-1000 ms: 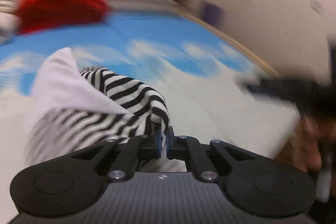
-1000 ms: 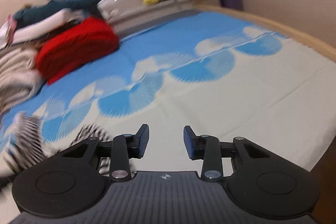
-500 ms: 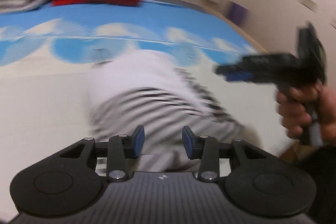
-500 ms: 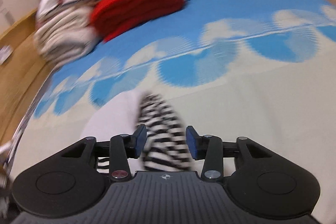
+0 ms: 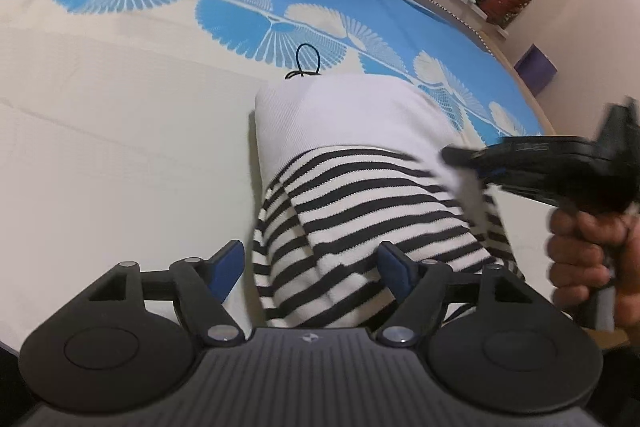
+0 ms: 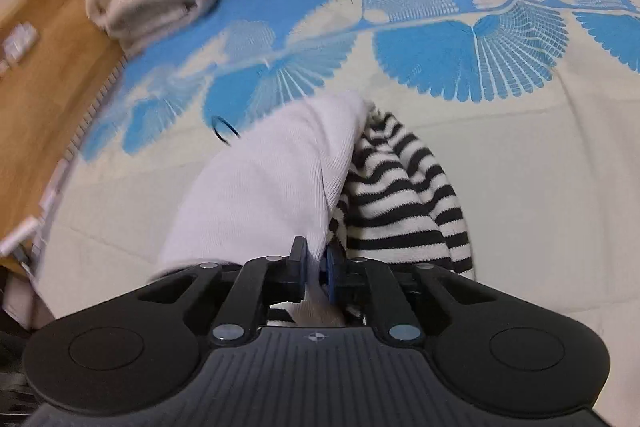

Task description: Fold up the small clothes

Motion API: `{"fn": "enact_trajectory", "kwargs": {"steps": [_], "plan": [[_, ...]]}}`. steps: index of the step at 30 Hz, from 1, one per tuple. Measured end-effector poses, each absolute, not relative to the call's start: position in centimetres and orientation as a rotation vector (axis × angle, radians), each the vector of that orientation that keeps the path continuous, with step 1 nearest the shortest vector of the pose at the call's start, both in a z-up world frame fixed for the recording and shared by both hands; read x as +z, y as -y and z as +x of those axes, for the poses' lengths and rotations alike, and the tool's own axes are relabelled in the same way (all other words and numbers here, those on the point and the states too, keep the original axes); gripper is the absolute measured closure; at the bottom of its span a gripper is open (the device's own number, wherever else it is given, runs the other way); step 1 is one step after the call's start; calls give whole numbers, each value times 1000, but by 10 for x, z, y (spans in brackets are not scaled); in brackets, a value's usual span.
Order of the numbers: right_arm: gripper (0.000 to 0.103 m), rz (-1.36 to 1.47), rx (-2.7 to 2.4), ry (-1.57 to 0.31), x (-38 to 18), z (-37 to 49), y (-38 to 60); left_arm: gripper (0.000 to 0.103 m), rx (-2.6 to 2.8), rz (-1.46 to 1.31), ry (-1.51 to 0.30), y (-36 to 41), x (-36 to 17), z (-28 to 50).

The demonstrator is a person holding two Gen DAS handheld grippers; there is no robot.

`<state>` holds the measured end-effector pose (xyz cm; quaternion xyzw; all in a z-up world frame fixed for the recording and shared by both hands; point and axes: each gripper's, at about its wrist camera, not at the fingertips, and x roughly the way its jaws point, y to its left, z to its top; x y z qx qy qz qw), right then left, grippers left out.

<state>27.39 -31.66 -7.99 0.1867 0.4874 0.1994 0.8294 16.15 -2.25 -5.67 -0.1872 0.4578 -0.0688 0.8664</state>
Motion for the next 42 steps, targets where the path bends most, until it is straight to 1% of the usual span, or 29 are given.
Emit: {"fn": "enact_trajectory", "kwargs": {"steps": [1, 3, 6, 8, 9, 13, 18, 21, 22, 23, 24, 25, 27, 32, 38, 42], "plan": [[96, 428, 436, -1008, -74, 271, 325, 20, -146, -400, -963, 25, -57, 163], [100, 506, 430, -927, -57, 263, 348, 19, -161, -410, -963, 32, -57, 166], [100, 627, 378, -843, -39, 240, 389, 19, -189, -392, -956, 48, -55, 170], [100, 637, 327, -824, -34, 226, 410, 18, -215, -379, -972, 60, -57, 174], [100, 637, 295, -836, -36, 222, 419, 17, -226, -372, -983, 66, -59, 176], [100, 628, 156, -980, -59, 221, 436, 17, -229, -321, -1000, 81, -63, 179], [99, 565, 161, -1001, -61, 238, 416, 17, -244, -308, -1019, 75, -70, 178], [91, 552, 167, -1027, -67, 247, 409, 16, -240, -116, -1038, 75, -86, 176], [87, 547, 169, -1035, -69, 248, 408, 15, -237, -98, -1049, 70, -93, 174], [82, 546, 179, -1048, -72, 250, 406, 15, -238, -130, -1054, 63, -95, 173], [71, 549, 194, -1066, -78, 251, 405, 15, -239, -186, -1065, 55, -94, 172], [64, 546, 205, -1076, -79, 250, 405, 15, -238, -224, -1069, 49, -93, 171], [59, 509, 231, -1093, -79, 245, 403, 15, -235, -248, -1046, 45, -86, 165], [58, 467, 313, -1133, -83, 226, 408, 16, -258, -253, -1017, 53, -79, 155], [58, 366, 378, -1179, -90, 203, 401, 15, -274, -286, -1082, 63, -97, 160], [58, 363, 405, -1175, -88, 195, 403, 15, -274, -312, -1097, 61, -100, 163]]}}
